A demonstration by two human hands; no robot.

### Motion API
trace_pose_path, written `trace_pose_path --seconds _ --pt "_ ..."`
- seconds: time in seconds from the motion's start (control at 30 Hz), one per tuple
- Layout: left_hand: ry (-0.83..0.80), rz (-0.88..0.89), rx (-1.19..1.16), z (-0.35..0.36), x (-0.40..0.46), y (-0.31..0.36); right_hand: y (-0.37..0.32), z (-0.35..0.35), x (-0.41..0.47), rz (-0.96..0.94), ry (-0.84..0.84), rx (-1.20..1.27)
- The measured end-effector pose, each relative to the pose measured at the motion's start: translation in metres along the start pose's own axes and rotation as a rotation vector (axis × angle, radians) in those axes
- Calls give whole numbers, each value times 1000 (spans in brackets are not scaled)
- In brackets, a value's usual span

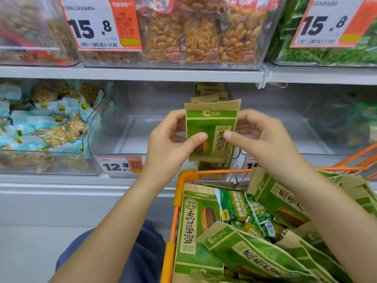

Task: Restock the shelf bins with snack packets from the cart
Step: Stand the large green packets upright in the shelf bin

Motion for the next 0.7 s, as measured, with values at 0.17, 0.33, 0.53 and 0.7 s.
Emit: trace_pose_path --seconds 0.17,0.33,0.53,0.7 --pt "102 109 78 8 -4 6 -13 -10 9 -149 30 -202" --pt "11 41 178 17 4 -17 6 -9 7 -94 31 -425" --pt "-26 -44 289 14 7 -26 17 -16 8 -20 117 -239" --pt "-109 -105 351 15 9 -29 17 -19 21 -13 72 -488"
Point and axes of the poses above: each hand's wrist, its own x-axis towards the middle knuckle, its own z-axis out of the palm, y = z × x, the point moved 5 cm from there along x, towards the middle knuckle, and after that the axes turned 1 degree about -z, right-handed, at the moved point
